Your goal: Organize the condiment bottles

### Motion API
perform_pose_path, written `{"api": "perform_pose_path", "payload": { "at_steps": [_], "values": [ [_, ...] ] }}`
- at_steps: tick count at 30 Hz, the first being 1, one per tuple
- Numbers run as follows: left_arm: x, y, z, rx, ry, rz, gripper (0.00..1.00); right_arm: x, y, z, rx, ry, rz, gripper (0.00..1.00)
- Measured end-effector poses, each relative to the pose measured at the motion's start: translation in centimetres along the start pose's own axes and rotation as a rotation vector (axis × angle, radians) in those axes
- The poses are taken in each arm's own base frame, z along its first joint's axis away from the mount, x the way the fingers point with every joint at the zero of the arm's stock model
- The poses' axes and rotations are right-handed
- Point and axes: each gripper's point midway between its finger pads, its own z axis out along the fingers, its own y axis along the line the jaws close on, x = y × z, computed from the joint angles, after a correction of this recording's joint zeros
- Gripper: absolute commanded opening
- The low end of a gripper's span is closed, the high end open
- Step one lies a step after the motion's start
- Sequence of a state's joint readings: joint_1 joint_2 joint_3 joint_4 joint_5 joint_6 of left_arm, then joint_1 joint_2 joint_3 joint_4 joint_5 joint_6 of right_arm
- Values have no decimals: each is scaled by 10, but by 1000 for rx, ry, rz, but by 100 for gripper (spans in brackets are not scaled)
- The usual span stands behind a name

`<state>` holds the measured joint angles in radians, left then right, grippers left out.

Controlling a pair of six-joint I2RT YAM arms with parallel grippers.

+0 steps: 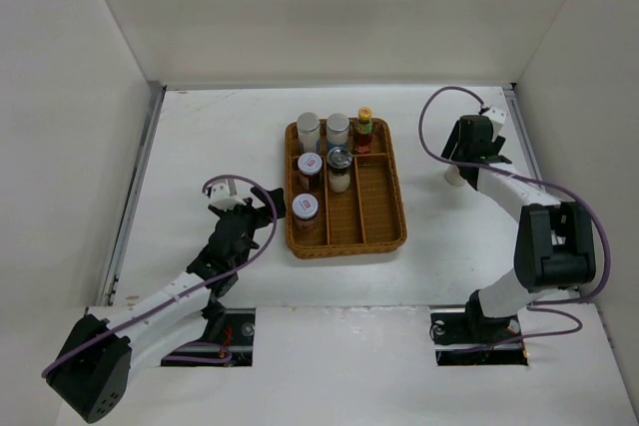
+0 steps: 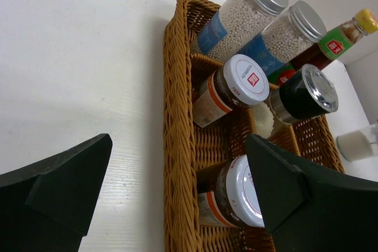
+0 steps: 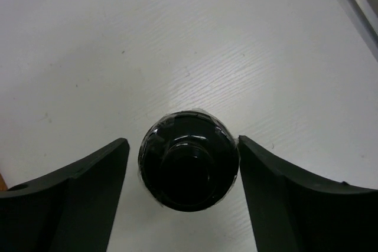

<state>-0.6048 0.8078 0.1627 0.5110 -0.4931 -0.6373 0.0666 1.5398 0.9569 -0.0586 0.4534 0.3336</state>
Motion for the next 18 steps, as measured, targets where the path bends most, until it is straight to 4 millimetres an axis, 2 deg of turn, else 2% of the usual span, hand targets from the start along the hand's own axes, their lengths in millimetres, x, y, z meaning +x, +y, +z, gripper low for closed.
{"api": "perform_pose_path", "payload": {
  "at_steps": [2,4,7,9,11,13,16,18],
  "values": [
    [0,-1,0,2,-2,-2,100,7,1,4,-2,21,-3,71],
    [0,-1,1,3,-1,-1,100,9,3,4,-13,26,3,59],
    [0,0,1,1,-1,-1,100,9,3,-1,-16,20,12,56],
    [1,0,1,0,1,0,100,11,3,-14,-22,8,8,55],
    [3,1,2,-4,6,4,100,8,8,-40,-50,-28,-8,55],
    [2,2,2,-7,4,3,100,-3,23,-76,-121,-92,-15,55],
    [0,5,3,-23,-7,3,100,-27,63,-143,-321,-213,11,56],
    [-1,8,3,-36,-15,3,100,-32,92,-184,-463,-260,29,56]
  ]
}}
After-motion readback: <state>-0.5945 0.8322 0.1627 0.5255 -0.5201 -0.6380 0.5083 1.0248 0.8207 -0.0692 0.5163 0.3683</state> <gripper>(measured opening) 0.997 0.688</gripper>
